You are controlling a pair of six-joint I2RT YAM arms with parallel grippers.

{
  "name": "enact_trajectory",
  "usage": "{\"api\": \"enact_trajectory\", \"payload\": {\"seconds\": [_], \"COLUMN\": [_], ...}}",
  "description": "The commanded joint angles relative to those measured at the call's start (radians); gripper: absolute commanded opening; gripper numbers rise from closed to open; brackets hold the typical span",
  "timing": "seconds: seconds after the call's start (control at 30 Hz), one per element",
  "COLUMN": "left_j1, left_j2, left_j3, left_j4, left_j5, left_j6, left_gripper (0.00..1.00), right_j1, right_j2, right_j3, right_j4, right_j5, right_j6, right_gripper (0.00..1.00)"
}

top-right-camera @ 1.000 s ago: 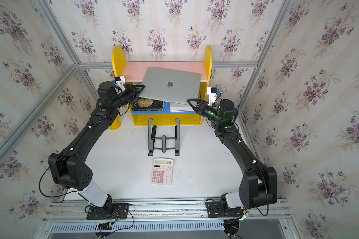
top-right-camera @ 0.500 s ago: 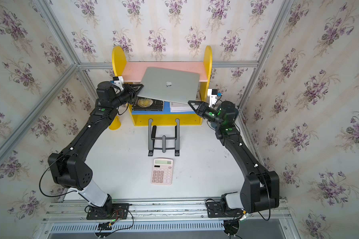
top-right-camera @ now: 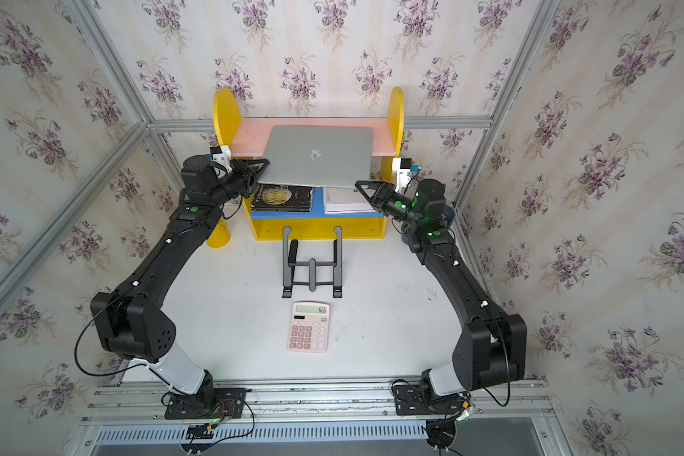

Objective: Close the laptop lid and set it aside
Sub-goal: Place the laptop on the shelf.

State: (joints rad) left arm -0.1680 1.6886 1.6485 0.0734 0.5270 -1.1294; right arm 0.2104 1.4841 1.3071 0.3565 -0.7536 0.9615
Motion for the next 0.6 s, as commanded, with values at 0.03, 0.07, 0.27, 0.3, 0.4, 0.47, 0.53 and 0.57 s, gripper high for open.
{"api": "enact_trajectory", "payload": {"seconds": [0.03, 0.07, 0.27, 0.3, 0.4, 0.47, 0.53, 0.57], "left_j1": [0.020, 0.026, 0.052, 0.055, 0.064, 0.067, 0.067, 0.067], "left_j2": [-0.007, -0.005, 0.007, 0.010, 0.019, 0.022, 0.022, 0.021], "left_j3": [0.025, 0.034, 0.081, 0.087, 0.104, 0.105, 0.103, 0.099], "left_j4": [0.006, -0.003, -0.054, -0.058, -0.072, -0.084, -0.102, -0.109], "left_j5": [0.063, 0.078, 0.158, 0.171, 0.214, 0.230, 0.241, 0.246], "left_j6": [0.051, 0.057, 0.088, 0.091, 0.098, 0.104, 0.120, 0.127], "left_gripper": [0.39, 0.41, 0.49, 0.49, 0.48, 0.48, 0.47, 0.47], "right_j1": [0.002, 0.001, -0.002, -0.003, -0.003, -0.004, -0.004, -0.004], "right_j2": [0.023, 0.030, 0.061, 0.064, 0.070, 0.075, 0.082, 0.082], "right_j3": [0.037, 0.044, 0.086, 0.089, 0.100, 0.109, 0.124, 0.128], "right_j4": [0.064, 0.060, 0.040, 0.039, 0.033, 0.033, 0.011, 0.008], "right_j5": [0.010, 0.014, 0.046, 0.052, 0.069, 0.071, 0.074, 0.079], "right_j6": [-0.059, -0.061, -0.060, -0.058, -0.055, -0.060, -0.069, -0.070], "right_gripper": [0.05, 0.05, 0.01, 0.00, 0.00, 0.00, 0.00, 0.00]}}
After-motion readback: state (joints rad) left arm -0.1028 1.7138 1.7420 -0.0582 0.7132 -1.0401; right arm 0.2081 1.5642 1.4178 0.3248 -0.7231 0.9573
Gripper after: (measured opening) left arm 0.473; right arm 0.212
